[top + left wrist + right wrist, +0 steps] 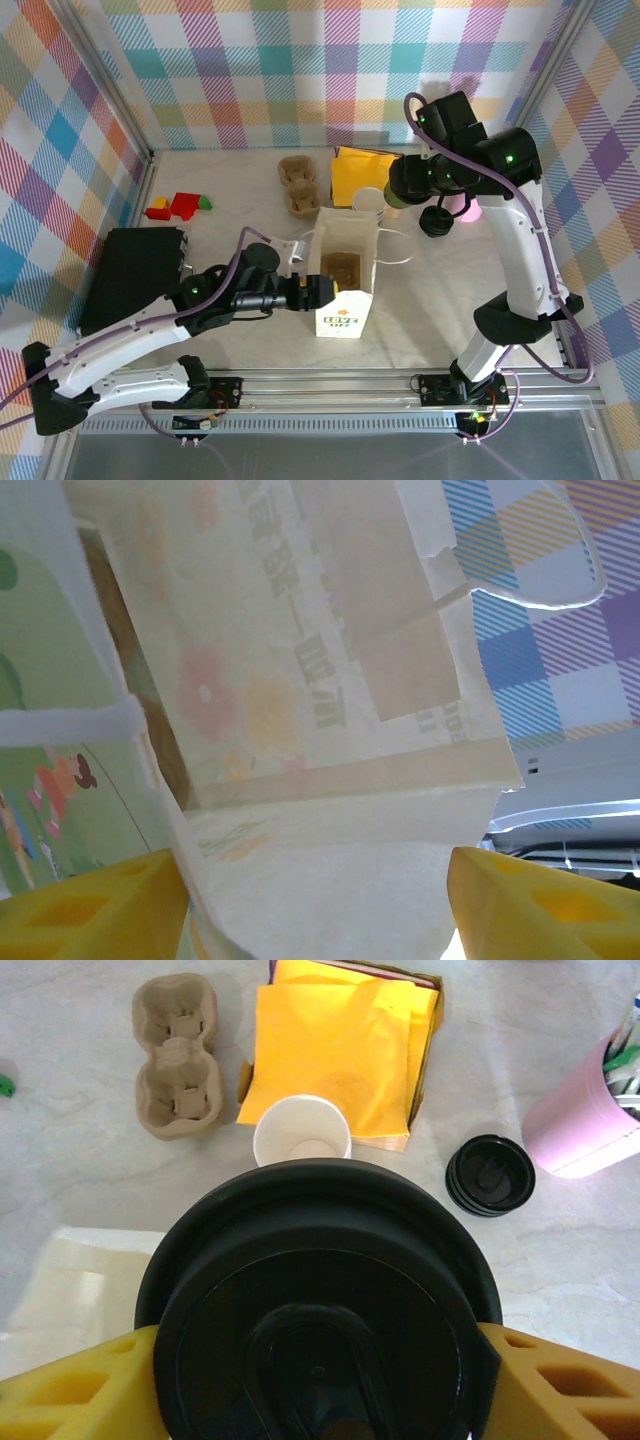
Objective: Pack the takeout coffee
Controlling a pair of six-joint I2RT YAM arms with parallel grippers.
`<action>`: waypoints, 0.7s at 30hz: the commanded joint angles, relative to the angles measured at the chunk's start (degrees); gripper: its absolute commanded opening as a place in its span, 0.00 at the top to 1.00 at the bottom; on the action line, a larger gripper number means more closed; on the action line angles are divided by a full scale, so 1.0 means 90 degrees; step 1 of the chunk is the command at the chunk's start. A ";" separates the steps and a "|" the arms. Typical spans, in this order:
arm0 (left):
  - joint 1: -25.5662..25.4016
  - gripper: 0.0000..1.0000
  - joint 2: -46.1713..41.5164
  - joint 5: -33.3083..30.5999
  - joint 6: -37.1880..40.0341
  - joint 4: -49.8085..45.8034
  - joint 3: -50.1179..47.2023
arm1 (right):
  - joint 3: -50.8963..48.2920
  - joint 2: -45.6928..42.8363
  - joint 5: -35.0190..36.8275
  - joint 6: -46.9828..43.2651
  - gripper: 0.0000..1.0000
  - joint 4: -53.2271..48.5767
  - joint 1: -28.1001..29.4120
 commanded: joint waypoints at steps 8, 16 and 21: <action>-0.0400 0.32 0.0191 -0.0575 0.0086 0.0354 0.0023 | 0.0494 0.0205 -0.0172 0.0251 0.40 -0.1105 0.0570; -0.0352 0.26 -0.0318 -0.1699 0.0943 -0.1345 0.0729 | 0.0466 0.0056 -0.0375 0.0434 0.42 -0.1076 0.1070; -0.0265 0.25 -0.0435 -0.1876 0.1198 -0.1726 0.0967 | 0.0176 -0.0130 -0.0439 0.0608 0.42 -0.1101 0.1435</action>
